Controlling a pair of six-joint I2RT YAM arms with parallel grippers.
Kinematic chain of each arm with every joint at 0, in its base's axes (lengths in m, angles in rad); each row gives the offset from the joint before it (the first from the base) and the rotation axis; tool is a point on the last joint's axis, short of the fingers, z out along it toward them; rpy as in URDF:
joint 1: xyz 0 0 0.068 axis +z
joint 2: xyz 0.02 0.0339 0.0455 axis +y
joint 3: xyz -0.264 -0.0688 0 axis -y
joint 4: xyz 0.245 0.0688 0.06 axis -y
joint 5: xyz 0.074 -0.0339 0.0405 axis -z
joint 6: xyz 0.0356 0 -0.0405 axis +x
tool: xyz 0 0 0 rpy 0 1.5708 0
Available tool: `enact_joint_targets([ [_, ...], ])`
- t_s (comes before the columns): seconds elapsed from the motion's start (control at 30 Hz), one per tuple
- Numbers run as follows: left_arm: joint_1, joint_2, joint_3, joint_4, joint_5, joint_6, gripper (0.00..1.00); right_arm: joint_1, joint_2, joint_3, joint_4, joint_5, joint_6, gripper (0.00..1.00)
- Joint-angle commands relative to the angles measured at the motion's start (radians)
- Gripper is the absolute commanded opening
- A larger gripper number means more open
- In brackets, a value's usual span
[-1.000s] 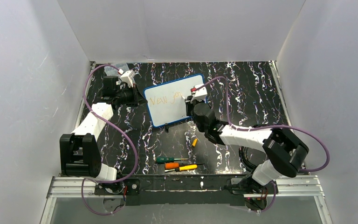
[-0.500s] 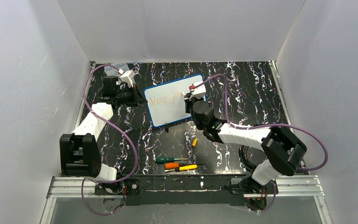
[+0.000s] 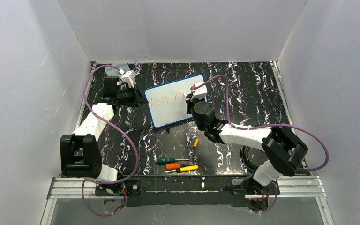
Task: Write a sentence on the whiteboard
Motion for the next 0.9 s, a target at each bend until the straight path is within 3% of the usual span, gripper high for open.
enact_joint_targets([
  [0.0, -0.002, -0.062, 0.007, -0.003, 0.029, 0.002, 0.0, -0.002, -0.014, -0.032, -0.005, 0.007, 0.042, 0.01],
  [0.87, -0.002, -0.071, 0.002, -0.003, 0.019, 0.002, 0.0, 0.041, -0.061, -0.081, -0.047, -0.08, 0.101, 0.01],
])
